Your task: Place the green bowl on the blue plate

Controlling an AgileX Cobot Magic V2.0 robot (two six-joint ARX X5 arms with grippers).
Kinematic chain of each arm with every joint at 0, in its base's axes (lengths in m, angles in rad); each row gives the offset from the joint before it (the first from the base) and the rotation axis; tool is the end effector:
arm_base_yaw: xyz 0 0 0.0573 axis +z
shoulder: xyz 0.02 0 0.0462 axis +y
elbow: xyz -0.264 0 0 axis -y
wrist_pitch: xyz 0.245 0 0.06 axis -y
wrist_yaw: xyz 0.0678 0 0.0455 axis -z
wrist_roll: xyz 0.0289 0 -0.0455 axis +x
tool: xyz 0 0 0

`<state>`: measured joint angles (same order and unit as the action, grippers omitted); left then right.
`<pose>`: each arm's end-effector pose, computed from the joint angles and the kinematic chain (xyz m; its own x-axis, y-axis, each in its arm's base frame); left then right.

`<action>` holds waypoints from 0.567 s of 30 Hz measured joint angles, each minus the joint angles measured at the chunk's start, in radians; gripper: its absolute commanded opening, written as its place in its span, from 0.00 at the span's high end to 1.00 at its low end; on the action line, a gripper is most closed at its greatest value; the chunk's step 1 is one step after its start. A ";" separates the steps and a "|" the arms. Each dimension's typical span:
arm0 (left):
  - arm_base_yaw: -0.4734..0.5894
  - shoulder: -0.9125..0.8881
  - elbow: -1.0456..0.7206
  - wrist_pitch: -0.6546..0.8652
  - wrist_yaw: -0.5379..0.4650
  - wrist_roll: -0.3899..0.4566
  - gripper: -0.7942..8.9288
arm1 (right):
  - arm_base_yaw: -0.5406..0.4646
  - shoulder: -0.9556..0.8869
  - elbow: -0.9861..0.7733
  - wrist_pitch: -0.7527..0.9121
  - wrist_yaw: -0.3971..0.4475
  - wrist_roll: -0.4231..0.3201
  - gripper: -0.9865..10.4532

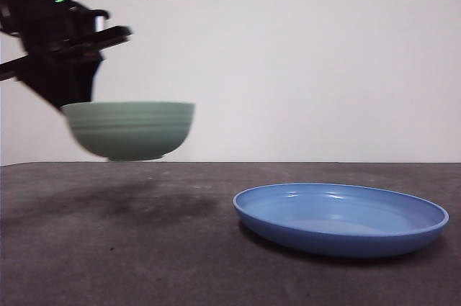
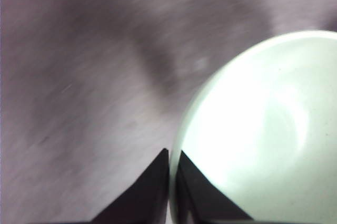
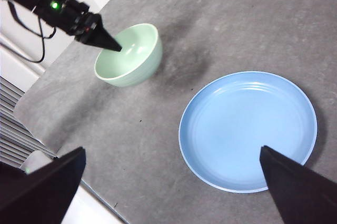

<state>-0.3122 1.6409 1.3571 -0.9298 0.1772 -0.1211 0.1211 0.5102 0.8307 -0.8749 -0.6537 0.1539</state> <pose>0.3069 -0.1044 0.2657 0.2734 -0.2735 -0.9222 0.2506 0.9459 -0.2062 0.0777 0.0272 0.3188 0.5965 0.6852 -0.4179 -0.5218 0.7267 0.4467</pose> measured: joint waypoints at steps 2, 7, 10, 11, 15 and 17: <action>-0.032 0.037 0.060 -0.022 0.000 0.000 0.91 | 0.000 0.000 0.000 0.000 0.000 0.000 0.38; -0.121 0.132 0.174 -0.027 0.000 0.000 0.91 | 0.000 0.000 0.000 0.000 0.000 0.000 0.38; -0.175 0.180 0.219 -0.006 0.000 0.000 0.91 | 0.000 0.000 0.000 0.000 0.000 0.000 0.38; -0.192 0.195 0.236 -0.005 0.000 0.000 0.91 | 0.000 0.000 0.000 0.000 0.000 0.000 0.38; -0.255 0.265 0.309 0.000 0.002 0.000 0.91 | 0.000 0.000 0.000 0.000 0.000 0.000 0.38; -0.279 0.294 0.335 0.006 0.002 -0.001 0.91 | 0.000 0.000 0.000 0.000 0.000 0.000 0.38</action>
<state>-0.5915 1.9347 1.6917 -0.9241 0.1787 -0.1219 0.1207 0.5102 0.8307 -0.8749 -0.6537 0.1539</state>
